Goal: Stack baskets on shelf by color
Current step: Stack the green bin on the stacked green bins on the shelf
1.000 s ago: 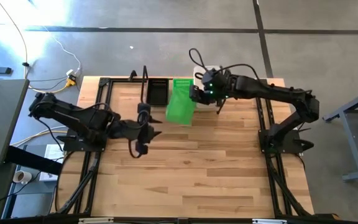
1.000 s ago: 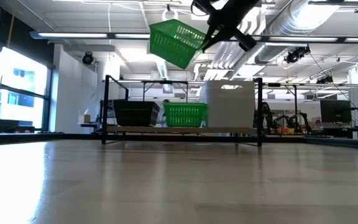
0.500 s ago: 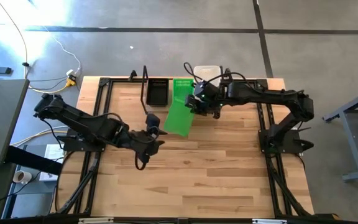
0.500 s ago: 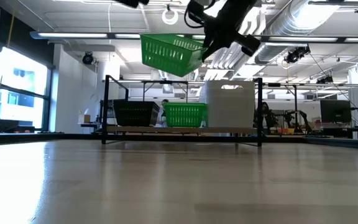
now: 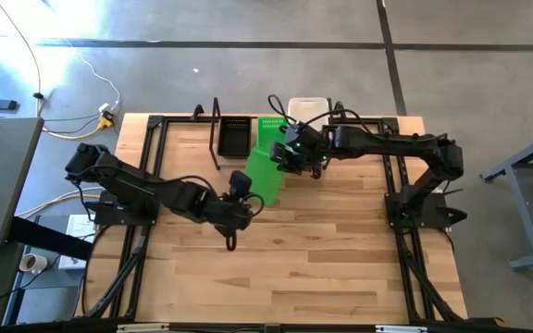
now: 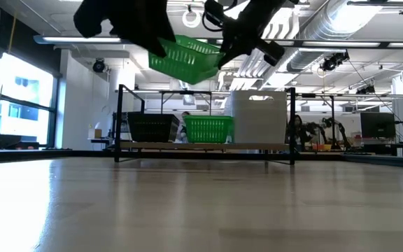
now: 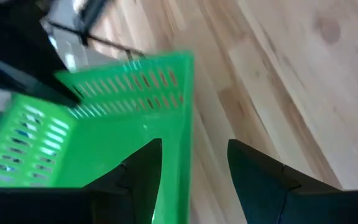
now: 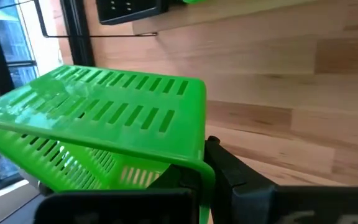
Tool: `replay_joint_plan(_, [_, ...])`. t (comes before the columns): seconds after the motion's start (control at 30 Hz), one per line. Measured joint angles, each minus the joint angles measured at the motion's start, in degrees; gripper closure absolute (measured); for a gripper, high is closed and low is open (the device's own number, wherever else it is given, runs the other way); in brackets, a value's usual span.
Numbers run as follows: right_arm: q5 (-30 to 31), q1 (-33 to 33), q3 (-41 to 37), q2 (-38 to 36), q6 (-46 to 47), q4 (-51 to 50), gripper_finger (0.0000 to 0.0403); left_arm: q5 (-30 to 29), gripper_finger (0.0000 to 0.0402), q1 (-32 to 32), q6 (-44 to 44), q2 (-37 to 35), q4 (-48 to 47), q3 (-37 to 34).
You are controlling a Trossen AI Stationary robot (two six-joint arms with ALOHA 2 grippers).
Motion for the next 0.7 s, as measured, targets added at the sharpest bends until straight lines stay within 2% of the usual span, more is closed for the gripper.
replay_joint_plan(0.17, [-1.08, 0.0, 0.0, 0.0, -0.68, -0.09, 0.0403, -0.17, 0.023, 1.7, -0.66, 0.45, -0.81, 0.0])
replay_joint_plan(0.27, [-1.17, -0.02, 0.0, 0.0, -1.37, -0.09, 0.0403, -0.34, 0.0244, 2.17, -0.61, 0.46, -1.17, -0.05])
replay_joint_plan(0.37, [-1.47, -0.02, 0.0, 0.0, -1.82, -0.08, 0.0403, 1.28, 0.028, 2.43, -0.61, 0.45, -1.31, -0.05])
replay_joint_plan(0.57, [-2.5, -0.02, 0.0, -0.02, -5.44, 0.32, 0.0403, 3.43, 0.0384, 2.41, -0.58, 0.45, -1.34, -0.05])
replay_joint_plan(0.7, [-1.84, -0.02, -0.02, -0.02, -9.76, 2.61, 0.0402, 4.9, 0.039, 2.43, -0.63, 0.4, -1.37, -0.05])
